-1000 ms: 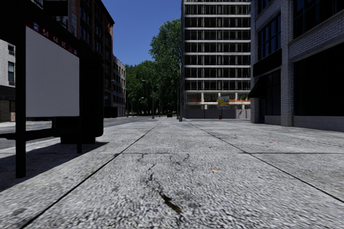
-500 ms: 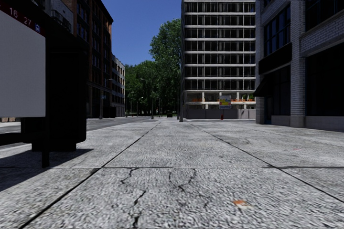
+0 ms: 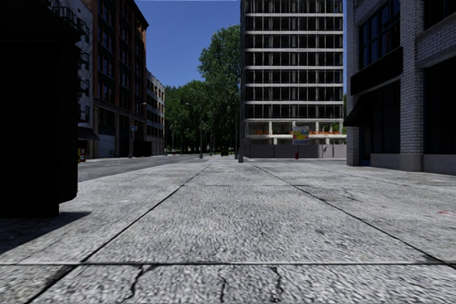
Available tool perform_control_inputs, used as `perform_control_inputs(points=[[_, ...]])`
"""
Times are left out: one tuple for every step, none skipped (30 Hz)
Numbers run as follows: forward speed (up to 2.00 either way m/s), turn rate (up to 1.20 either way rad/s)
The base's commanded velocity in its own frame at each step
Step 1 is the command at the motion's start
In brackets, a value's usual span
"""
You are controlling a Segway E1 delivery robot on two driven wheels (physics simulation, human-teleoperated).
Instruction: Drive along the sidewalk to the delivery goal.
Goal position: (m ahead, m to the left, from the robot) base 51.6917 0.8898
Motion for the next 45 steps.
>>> perform_control_inputs(points=[[2.00, 0.00], [2.00, 0.00], [2.00, 0.00], [2.00, 0.00], [2.00, 0.00], [2.00, 0.00], [2.00, 0.00], [2.00, 0.00], [2.00, 0.00], [2.00, 0.00], [2.00, 0.00], [2.00, 0.00], [2.00, 0.00], [2.00, 0.00], [2.00, 0.00], [2.00, 0.00], [2.00, 0.00], [2.00, 0.00], [2.00, 0.00], [2.00, 0.00], [2.00, 0.00], [2.00, 0.00], [2.00, 0.00], [2.00, 0.00], [2.00, 0.00], [2.00, 0.00], [2.00, 0.00], [2.00, 0.00], [2.00, 0.00], [2.00, 0.00], [2.00, 0.00], [2.00, 0.00], [2.00, 0.00], [2.00, 0.00], [2.00, 0.00], [2.00, 0.00], [2.00, 0.00], [2.00, 0.00], [2.00, 0.00], [2.00, 0.00], [2.00, 0.00], [2.00, 0.00], [2.00, 0.00], [2.00, 0.00], [2.00, 0.00]])
